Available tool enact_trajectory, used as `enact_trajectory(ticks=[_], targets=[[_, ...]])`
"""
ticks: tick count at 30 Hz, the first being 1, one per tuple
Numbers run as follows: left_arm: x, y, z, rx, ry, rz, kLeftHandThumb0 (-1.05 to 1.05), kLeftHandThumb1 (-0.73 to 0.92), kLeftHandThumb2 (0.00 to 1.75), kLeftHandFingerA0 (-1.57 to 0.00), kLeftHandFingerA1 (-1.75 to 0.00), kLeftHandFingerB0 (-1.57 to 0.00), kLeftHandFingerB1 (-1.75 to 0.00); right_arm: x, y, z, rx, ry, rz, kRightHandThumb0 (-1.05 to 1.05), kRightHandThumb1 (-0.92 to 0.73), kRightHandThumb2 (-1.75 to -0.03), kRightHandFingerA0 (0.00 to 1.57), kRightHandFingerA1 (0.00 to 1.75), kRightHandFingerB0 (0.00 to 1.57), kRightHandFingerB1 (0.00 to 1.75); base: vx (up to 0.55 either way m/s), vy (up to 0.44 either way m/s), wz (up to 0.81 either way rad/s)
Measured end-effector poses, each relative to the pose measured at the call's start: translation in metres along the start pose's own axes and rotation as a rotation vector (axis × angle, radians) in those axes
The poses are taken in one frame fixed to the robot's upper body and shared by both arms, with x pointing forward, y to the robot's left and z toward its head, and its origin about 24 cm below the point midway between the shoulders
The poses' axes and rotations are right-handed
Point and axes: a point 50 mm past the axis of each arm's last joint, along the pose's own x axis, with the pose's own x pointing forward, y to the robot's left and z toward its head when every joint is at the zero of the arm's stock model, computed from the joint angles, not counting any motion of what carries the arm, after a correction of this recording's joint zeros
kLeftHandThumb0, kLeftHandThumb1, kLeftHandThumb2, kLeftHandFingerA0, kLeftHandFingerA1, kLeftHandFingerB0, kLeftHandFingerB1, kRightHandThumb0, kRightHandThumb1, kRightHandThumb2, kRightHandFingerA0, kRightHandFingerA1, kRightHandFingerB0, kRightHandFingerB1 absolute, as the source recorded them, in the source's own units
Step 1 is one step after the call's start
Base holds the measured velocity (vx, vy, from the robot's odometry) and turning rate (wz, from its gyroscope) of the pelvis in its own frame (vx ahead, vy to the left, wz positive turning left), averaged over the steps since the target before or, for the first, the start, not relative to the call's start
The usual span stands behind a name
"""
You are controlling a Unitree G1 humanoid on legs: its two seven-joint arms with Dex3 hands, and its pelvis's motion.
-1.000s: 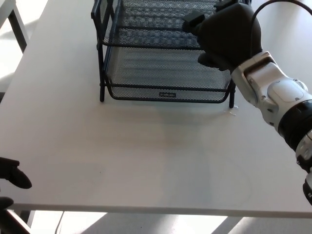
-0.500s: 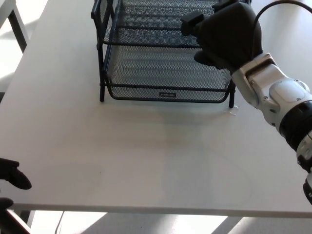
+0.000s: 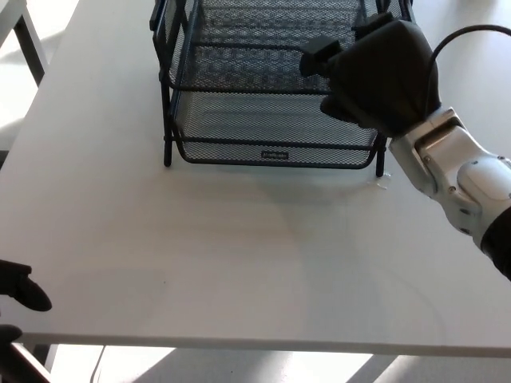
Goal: The robot uses its right hand to grab the drawer kept on the middle of the desk and pull it out towards the robot
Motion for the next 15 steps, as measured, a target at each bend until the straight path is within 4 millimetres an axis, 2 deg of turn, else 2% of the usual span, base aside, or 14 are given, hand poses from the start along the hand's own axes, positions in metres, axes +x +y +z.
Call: enact_trajectory(ticks=[1, 2, 3, 8, 9, 10, 11, 15], targets=[[0.0, 0.0, 0.0, 0.0, 0.0, 0.0, -0.32, 0.54, 0.57, -0.84, -0.92, -0.81, -0.6, -0.003, -0.001, 0.001, 0.003, -0.006, -0.006, -0.42, -0.51, -0.6, 0.97, 1.66, 0.98, 0.75, 0.0, 0.0, 0.0], [0.0, 0.0, 0.0, 0.0, 0.0, 0.0, -0.32, 0.54, 0.57, -0.84, -0.92, -0.81, -0.6, -0.005, -0.003, 0.003, 0.005, -0.011, -0.014, -0.42, -0.51, -0.6, 0.97, 1.66, 0.98, 0.75, 0.0, 0.0, 0.0], [0.0, 0.0, 0.0, -0.001, 0.0, 0.0, -0.33, 0.54, 0.57, -0.85, -0.93, -0.82, -0.61, -0.008, -0.004, 0.004, 0.01, -0.014, -0.02, -0.37, -0.36, -0.87, 1.27, 1.34, 0.92, 0.86, 0.0, 0.0, 0.0], [0.0, -0.001, -0.001, -0.002, 0.003, -0.001, -0.3, 0.55, 0.57, -0.81, -0.9, -0.81, -0.6, -0.024, -0.013, 0.01, 0.032, -0.033, -0.055, -0.37, -0.38, -0.88, 1.24, 1.33, 0.91, 0.89, 0.0, 0.0, 0.0], [0.0, -0.001, -0.001, -0.002, 0.003, -0.002, -0.3, 0.55, 0.57, -0.82, -0.9, -0.82, -0.6, -0.028, -0.015, 0.011, 0.036, -0.032, -0.061, -0.42, -0.52, -0.56, 0.98, 1.65, 0.97, 0.75, 0.0, 0.0, 0.0], [-0.001, -0.001, -0.001, -0.002, 0.004, -0.002, -0.31, 0.55, 0.56, -0.82, -0.91, -0.81, -0.6, -0.033, -0.016, 0.012, 0.042, -0.028, -0.065, -0.41, -0.49, -0.59, 0.97, 1.66, 0.97, 0.69, 0.0, 0.0, 0.0], [-0.001, -0.001, -0.001, -0.003, 0.006, -0.002, -0.32, 0.55, 0.57, -0.82, -0.91, -0.81, -0.6, -0.037, -0.018, 0.013, 0.049, -0.023, -0.069, -0.42, -0.5, -0.55, 1.0, 1.61, 0.99, 0.66, 0.0, 0.0, 0.0], [-0.002, -0.001, -0.002, -0.003, 0.007, -0.003, -0.31, 0.55, 0.56, -0.83, -0.92, -0.81, -0.61, -0.051, -0.022, 0.015, 0.064, -0.008, -0.077, -0.41, -0.52, -0.56, 0.98, 1.65, 0.98, 0.64, 0.0, 0.0, 0.0]])
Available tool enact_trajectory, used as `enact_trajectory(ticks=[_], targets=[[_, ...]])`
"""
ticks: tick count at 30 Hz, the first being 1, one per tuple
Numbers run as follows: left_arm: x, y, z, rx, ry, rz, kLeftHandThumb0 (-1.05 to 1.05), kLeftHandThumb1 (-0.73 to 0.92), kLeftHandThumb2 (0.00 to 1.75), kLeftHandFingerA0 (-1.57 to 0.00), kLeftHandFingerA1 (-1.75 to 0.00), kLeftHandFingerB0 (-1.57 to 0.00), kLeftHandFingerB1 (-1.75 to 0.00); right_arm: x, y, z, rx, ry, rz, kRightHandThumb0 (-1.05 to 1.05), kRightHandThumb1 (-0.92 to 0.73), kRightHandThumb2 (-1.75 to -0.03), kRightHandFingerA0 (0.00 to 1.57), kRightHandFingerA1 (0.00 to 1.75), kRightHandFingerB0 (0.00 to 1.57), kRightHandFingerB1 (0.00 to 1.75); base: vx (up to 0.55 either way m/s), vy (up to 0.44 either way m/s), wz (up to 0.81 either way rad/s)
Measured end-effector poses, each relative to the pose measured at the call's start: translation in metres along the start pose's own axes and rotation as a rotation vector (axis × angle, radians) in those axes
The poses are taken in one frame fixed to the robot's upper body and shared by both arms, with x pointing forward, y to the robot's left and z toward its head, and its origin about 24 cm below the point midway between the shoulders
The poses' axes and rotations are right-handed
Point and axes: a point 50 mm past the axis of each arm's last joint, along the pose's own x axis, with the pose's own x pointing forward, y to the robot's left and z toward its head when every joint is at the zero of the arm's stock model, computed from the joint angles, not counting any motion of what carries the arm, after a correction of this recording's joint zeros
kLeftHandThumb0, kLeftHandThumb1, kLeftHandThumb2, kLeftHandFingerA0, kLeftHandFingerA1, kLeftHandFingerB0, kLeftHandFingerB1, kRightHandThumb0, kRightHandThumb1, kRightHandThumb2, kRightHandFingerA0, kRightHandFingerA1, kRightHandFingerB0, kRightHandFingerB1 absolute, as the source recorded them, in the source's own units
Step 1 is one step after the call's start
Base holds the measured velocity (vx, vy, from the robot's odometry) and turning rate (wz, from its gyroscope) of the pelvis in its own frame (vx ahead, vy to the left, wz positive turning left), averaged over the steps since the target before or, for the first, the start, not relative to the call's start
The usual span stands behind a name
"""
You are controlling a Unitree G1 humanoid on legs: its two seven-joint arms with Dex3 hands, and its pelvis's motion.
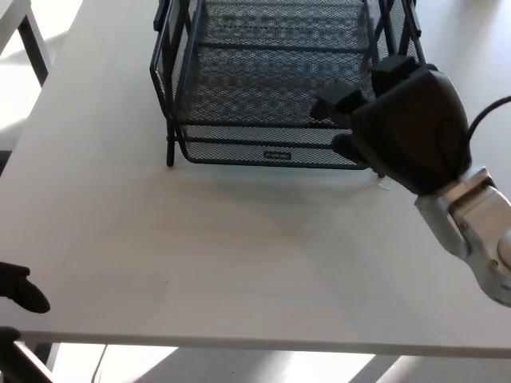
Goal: The robot uses its right hand to grab the drawer kept on the middle of the desk and pull it out towards the robot
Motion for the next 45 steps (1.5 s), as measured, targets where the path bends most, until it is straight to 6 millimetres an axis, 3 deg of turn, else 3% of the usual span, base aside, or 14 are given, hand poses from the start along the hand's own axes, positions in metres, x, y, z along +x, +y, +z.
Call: enact_trajectory(ticks=[19, 20, 21, 22, 24, 25, 28, 33, 34, 40, 41, 42, 43, 45], targets=[[-0.003, -0.002, -0.001, -0.002, 0.002, -0.005, -0.33, 0.56, 0.57, -0.83, -0.93, -0.8, -0.62, -0.02, -0.009, 0.007, 0.04, 0.031, -0.005, -0.41, -0.5, -0.55, 0.96, 1.63, 0.97, 0.65, 0.0, 0.0, 0.0], [-0.003, -0.002, -0.001, -0.002, 0.001, -0.006, -0.33, 0.55, 0.57, -0.83, -0.94, -0.81, -0.63, -0.02, -0.009, 0.007, 0.041, 0.032, -0.005, -0.44, -0.63, -0.6, 0.8, 1.29, 0.63, 0.54, 0.0, 0.0, 0.0], [-0.004, -0.002, -0.001, -0.002, 0.001, -0.006, -0.32, 0.55, 0.57, -0.83, -0.93, -0.8, -0.62, -0.02, -0.01, 0.008, 0.04, 0.033, -0.002, -0.47, -0.62, -0.6, 0.72, 0.77, 0.46, 0.41, 0.0, 0.0, 0.0], [-0.004, -0.002, -0.001, -0.002, 0.001, -0.006, -0.31, 0.55, 0.56, -0.83, -0.91, -0.81, -0.61, -0.019, -0.011, 0.009, 0.039, 0.031, 0.002, -0.54, -0.63, -0.59, 0.52, 0.56, 0.26, 0.36, 0.0, 0.0, 0.0], [-0.004, -0.002, -0.001, -0.002, 0.001, -0.006, -0.3, 0.54, 0.56, -0.83, -0.92, -0.82, -0.61, -0.017, -0.013, 0.011, 0.038, 0.028, 0.012, -0.65, -0.6, -0.58, 0.13, 0.38, 0.0, 0.29, 0.0, 0.0, 0.0], [-0.004, -0.002, 0.0, -0.002, 0.001, -0.006, -0.31, 0.54, 0.56, -0.83, -0.92, -0.82, -0.62, -0.017, -0.013, 0.011, 0.036, 0.028, 0.022, -0.8, -0.45, -0.81, 0.06, 0.24, 0.0, 0.15, 0.0, 0.0, 0.0], [-0.004, -0.002, 0.0, -0.003, 0.001, -0.006, -0.31, 0.55, 0.56, -0.82, -0.9, -0.81, -0.59, -0.017, -0.014, 0.013, 0.029, 0.03, 0.045, -0.74, -0.42, -0.7, 0.0, 0.01, 0.0, 0.1, 0.0, 0.0, 0.0], [-0.003, -0.002, 0.0, -0.003, 0.0, -0.006, -0.29, 0.56, 0.56, -0.81, -0.87, -0.8, -0.57, -0.016, -0.019, 0.017, 0.027, 0.032, 0.077, -0.81, -0.4, -0.71, 0.0, 0.09, 0.0, 0.13, 0.0, 0.0, 0.0], [-0.003, -0.002, 0.0, -0.003, 0.0, -0.006, -0.29, 0.55, 0.57, -0.81, -0.86, -0.8, -0.57, -0.015, -0.021, 0.018, 0.028, 0.032, 0.08, -0.59, -0.46, -0.68, 0.0, 0.0, 0.0, 0.14, 0.0, 0.0, 0.0], [-0.004, -0.003, 0.0, -0.004, 0.002, -0.01, -0.29, 0.57, 0.57, -0.79, -0.86, -0.79, -0.57, -0.018, -0.041, 0.017, 0.026, 0.058, 0.077, -0.5, -0.43, -0.71, 0.0, 0.12, 0.02, 0.3, 0.0, 0.0, 0.0], [-0.004, -0.004, -0.001, -0.005, 0.003, -0.011, -0.29, 0.56, 0.56, -0.79, -0.87, -0.8, -0.57, -0.019, -0.045, 0.016, 0.024, 0.066, 0.073, -0.52, -0.46, -0.69, 0.0, 0.0, 0.04, 0.29, 0.0, 0.0, 0.0], [-0.005, -0.004, -0.001, -0.006, 0.004, -0.012, -0.29, 0.56, 0.56, -0.8, -0.87, -0.8, -0.58, -0.02, -0.048, 0.014, 0.02, 0.074, 0.07, -0.44, -0.52, -0.56, 0.0, 0.11, 0.0, 0.35, 0.0, 0.0, 0.0], [-0.005, -0.005, -0.001, -0.007, 0.006, -0.015, -0.28, 0.55, 0.56, -0.8, -0.86, -0.8, -0.57, -0.024, -0.056, 0.009, 0.008, 0.094, 0.066, -0.51, -0.46, -0.71, 0.0, 0.03, 0.01, 0.25, 0.0, 0.0, 0.0], [-0.006, -0.006, -0.001, -0.008, 0.008, -0.018, -0.29, 0.56, 0.57, -0.8, -0.85, -0.8, -0.57, -0.03, -0.067, 0.003, -0.009, 0.124, 0.062, -0.54, -0.39, -0.66, 0.0, 0.0, 0.0, 0.22, 0.0, 0.0, 0.0]])
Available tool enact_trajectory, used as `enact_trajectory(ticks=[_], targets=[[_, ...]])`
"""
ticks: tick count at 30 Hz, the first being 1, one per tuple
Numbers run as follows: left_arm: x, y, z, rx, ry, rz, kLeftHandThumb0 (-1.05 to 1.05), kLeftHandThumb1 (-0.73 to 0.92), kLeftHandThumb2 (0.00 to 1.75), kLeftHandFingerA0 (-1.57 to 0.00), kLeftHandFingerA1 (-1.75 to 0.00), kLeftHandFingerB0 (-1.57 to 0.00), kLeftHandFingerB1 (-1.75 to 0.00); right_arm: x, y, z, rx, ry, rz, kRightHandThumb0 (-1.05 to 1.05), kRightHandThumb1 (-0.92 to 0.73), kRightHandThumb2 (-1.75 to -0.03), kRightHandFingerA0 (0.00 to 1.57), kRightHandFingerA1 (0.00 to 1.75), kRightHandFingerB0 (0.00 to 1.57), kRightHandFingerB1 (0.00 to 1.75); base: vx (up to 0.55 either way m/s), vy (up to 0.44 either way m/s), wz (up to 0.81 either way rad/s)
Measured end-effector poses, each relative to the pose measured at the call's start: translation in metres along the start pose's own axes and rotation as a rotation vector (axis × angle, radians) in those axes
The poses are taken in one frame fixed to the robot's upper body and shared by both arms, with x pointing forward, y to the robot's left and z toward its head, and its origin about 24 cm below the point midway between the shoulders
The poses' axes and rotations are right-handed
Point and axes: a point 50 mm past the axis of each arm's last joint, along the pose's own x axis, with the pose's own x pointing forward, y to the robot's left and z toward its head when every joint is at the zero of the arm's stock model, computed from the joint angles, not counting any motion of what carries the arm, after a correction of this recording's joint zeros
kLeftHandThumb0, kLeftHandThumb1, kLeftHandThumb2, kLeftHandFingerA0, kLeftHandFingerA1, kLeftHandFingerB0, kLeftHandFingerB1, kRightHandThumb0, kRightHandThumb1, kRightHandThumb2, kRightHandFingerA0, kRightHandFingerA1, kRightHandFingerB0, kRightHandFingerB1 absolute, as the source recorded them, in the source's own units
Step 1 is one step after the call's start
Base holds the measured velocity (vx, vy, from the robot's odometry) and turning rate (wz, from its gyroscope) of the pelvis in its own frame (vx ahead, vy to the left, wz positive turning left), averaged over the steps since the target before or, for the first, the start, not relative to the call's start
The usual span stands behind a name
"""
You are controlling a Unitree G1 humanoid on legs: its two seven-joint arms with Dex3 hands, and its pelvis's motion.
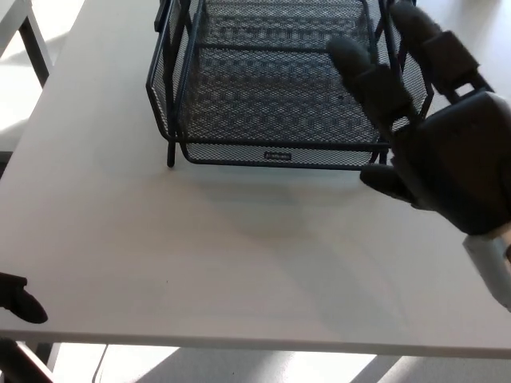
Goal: The robot uses its right hand to grab the drawer kept on the middle of the desk and pull it out towards the robot
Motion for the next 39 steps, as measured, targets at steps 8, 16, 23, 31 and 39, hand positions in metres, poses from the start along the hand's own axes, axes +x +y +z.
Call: enact_trajectory(ticks=[8, 16, 23, 31, 39], targets=[[-0.001, -0.002, -0.001, -0.003, 0.004, -0.006, -0.29, 0.56, 0.56, -0.79, -0.87, -0.8, -0.57, -0.029, -0.033, -0.032, -0.065, 0.151, -0.002, -0.5, -0.57, -0.57, 0.0, 0.16, 0.06, 0.34, 0.0, 0.0, 0.0], [-0.002, -0.003, -0.001, -0.005, 0.007, -0.011, -0.29, 0.55, 0.56, -0.81, -0.86, -0.81, -0.58, -0.063, -0.058, -0.062, -0.147, 0.318, 0.004, -0.49, -0.54, -0.57, 0.0, 0.28, 0.02, 0.35, 0.0, 0.0, 0.0], [-0.003, -0.005, -0.002, -0.008, 0.011, -0.016, -0.29, 0.56, 0.56, -0.8, -0.87, -0.8, -0.59, -0.104, -0.074, -0.096, -0.219, 0.513, 0.061, -0.58, -0.55, -0.57, 0.0, 0.31, 0.03, 0.41, 0.0, 0.0, 0.0], [-0.005, -0.006, -0.002, -0.01, 0.017, -0.02, -0.31, 0.57, 0.56, -0.79, -0.87, -0.79, -0.6, -0.168, -0.064, -0.142, -0.254, 0.8, 0.224, -0.52, -0.48, -0.55, 0.0, 0.45, 0.12, 0.4, 0.0, 0.0, 0.0], [-0.005, -0.006, -0.003, -0.01, 0.018, -0.02, -0.29, 0.55, 0.57, -0.81, -0.88, -0.81, -0.6, -0.228, -0.035, -0.165, -0.194, 1.037, 0.411, -0.57, -0.55, -0.58, 0.0, 0.38, 0.1, 0.28, 0.0, 0.0, 0.0]])
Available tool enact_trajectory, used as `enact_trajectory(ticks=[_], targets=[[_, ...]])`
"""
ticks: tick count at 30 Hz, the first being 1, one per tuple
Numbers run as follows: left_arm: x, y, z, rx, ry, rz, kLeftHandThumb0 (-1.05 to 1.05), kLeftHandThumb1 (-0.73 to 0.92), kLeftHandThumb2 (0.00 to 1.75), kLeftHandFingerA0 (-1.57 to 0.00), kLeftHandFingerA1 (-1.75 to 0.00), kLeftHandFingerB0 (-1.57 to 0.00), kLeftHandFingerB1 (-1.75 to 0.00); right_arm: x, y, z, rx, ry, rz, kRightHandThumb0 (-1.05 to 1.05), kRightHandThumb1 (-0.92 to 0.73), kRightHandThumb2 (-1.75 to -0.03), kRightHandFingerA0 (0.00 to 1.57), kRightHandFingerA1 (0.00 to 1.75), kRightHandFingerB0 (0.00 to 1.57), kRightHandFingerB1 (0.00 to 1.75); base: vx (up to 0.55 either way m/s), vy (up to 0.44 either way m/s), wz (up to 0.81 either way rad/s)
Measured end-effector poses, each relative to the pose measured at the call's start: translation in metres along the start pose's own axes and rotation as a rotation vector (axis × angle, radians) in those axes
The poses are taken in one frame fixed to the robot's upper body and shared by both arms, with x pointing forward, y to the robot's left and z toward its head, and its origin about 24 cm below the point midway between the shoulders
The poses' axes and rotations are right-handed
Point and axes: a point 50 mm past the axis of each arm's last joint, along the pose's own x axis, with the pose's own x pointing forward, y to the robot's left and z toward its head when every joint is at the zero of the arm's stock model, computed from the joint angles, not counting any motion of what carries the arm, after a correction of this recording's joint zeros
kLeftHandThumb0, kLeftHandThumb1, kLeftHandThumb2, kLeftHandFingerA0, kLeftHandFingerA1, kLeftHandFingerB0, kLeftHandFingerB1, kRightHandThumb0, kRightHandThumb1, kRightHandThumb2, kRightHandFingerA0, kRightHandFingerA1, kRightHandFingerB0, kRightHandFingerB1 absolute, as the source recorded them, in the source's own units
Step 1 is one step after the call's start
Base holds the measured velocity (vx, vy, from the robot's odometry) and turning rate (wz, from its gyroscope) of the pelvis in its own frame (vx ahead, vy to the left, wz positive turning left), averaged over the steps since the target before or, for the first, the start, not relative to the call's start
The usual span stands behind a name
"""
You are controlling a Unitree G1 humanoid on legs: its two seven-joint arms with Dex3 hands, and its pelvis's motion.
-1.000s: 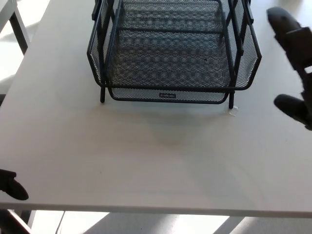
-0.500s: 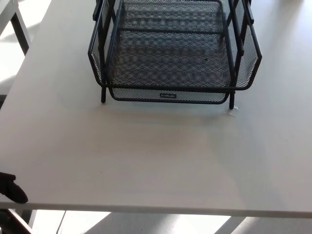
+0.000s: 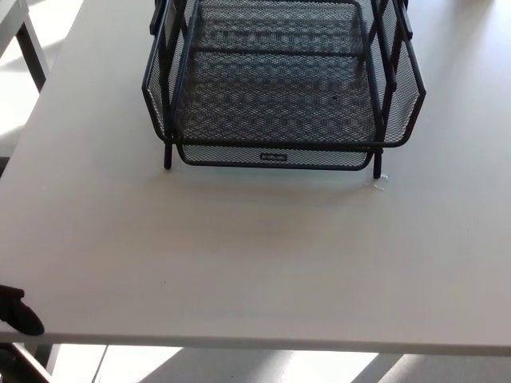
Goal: The robot uses its right hand to grab the drawer kept on the middle of the desk and pull it out towards the robot
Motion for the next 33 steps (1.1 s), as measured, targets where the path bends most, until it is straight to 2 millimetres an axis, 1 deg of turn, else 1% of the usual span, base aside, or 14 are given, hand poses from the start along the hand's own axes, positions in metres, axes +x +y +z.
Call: enact_trajectory(ticks=[2, 3, 4, 6, 8, 11, 12, 13, 17, 21, 22, 25, 27, 33], targets=[[0.0, 0.0, 0.0, 0.0, 0.001, 0.0, -0.29, 0.55, 0.57, -0.81, -0.88, -0.81, -0.6, -0.003, 0.013, -0.012, 0.005, 0.058, 0.063, -0.57, -0.55, -0.58, 0.0, 0.38, 0.1, 0.28, 0.0, 0.0, 0.0], [0.0, 0.0, 0.0, 0.0, 0.001, 0.0, -0.29, 0.56, 0.57, -0.78, -0.85, -0.79, -0.58, -0.004, 0.019, -0.016, 0.006, 0.08, 0.088, -0.43, -0.34, -0.88, 0.0, 0.56, 0.04, 0.45, 0.0, 0.0, 0.0], [0.0, 0.0, 0.0, 0.0, 0.001, 0.0, -0.3, 0.56, 0.56, -0.78, -0.86, -0.79, -0.58, -0.005, 0.024, -0.02, 0.006, 0.099, 0.109, -0.57, -0.49, -0.56, 0.0, 0.51, 0.16, 0.28, 0.0, 0.0, 0.0], [0.0, 0.0, 0.0, 0.0, 0.001, 0.0, -0.3, 0.56, 0.56, -0.79, -0.87, -0.8, -0.58, -0.008, 0.037, -0.027, 0.006, 0.137, 0.162, -0.58, -0.5, -0.55, 0.0, 0.56, 0.17, 0.28, 0.0, 0.0, 0.0], [0.0, 0.0, 0.0, 0.0, 0.0, 0.0, -0.29, 0.55, 0.56, -0.8, -0.86, -0.81, -0.58, -0.012, 0.05, -0.034, 0.01, 0.176, 0.218, -0.44, -0.33, -0.88, 0.0, 0.57, 0.04, 0.46, 0.0, 0.0, 0.0], [0.0, 0.0, 0.0, 0.0, 0.001, 0.0, -0.28, 0.56, 0.56, -0.79, -0.85, -0.8, -0.57, -0.018, 0.066, -0.039, 0.024, 0.225, 0.283, -0.52, -0.51, -0.57, 0.0, 0.47, 0.13, 0.28, 0.0, 0.0, 0.0], [0.0, 0.0, -0.001, -0.001, 0.003, 0.0, -0.29, 0.56, 0.57, -0.79, -0.85, -0.8, -0.57, -0.023, 0.077, -0.043, 0.037, 0.258, 0.33, -0.44, -0.35, -0.89, 0.0, 0.57, 0.02, 0.46, 0.0, 0.0, 0.0], [0.0, 0.0, -0.001, -0.001, 0.003, 0.001, -0.29, 0.55, 0.57, -0.79, -0.85, -0.8, -0.57, -0.027, 0.086, -0.044, 0.048, 0.282, 0.368, -0.61, -0.52, -0.56, 0.0, 0.57, 0.14, 0.28, 0.0, 0.0, 0.0], [0.0, 0.0, -0.002, -0.001, 0.007, 0.004, -0.3, 0.56, 0.57, -0.79, -0.85, -0.79, -0.56, -0.041, 0.112, -0.044, 0.069, 0.333, 0.475, -0.6, -0.51, -0.58, 0.01, 0.6, 0.13, 0.27, 0.0, 0.0, 0.0], [-0.001, 0.0, -0.002, 0.0, 0.008, 0.007, -0.32, 0.57, 0.57, -0.79, -0.85, -0.79, -0.55, -0.048, 0.125, -0.04, 0.083, 0.344, 0.531, -0.37, -0.3, -0.91, 0.06, 0.56, 0.0, 0.49, 0.0, 0.0, 0.0], [-0.001, 0.0, -0.002, 0.0, 0.007, 0.008, -0.31, 0.57, 0.57, -0.79, -0.85, -0.79, -0.55, -0.049, 0.126, -0.039, 0.087, 0.344, 0.536, -0.6, -0.52, -0.56, 0.12, 0.59, 0.15, 0.29, 0.0, 0.0, 0.0], [0.0, 0.0, -0.002, 0.002, 0.007, 0.009, -0.32, 0.57, 0.57, -0.77, -0.86, -0.78, -0.56, -0.05, 0.131, -0.035, 0.094, 0.343, 0.556, -0.66, -0.4, -0.78, 0.68, 0.93, 0.08, 0.4, 0.0, 0.0, 0.0], [0.0, 0.0, -0.002, 0.003, 0.006, 0.01, -0.3, 0.56, 0.57, -0.79, -0.86, -0.8, -0.56, -0.052, 0.137, -0.032, 0.084, 0.339, 0.581, -0.6, -0.51, -0.56, 1.08, 1.03, 0.23, 0.29, 0.0, 0.0, 0.0], [0.0, 0.0, -0.002, 0.005, 0.003, 0.011, -0.31, 0.57, 0.57, -0.78, -0.83, -0.79, -0.54, -0.056, 0.14, -0.029, 0.104, 0.332, 0.583, -0.62, -0.4, -0.78, 1.03, 1.06, 0.23, 0.43, 0.0, 0.0, 0.0]])
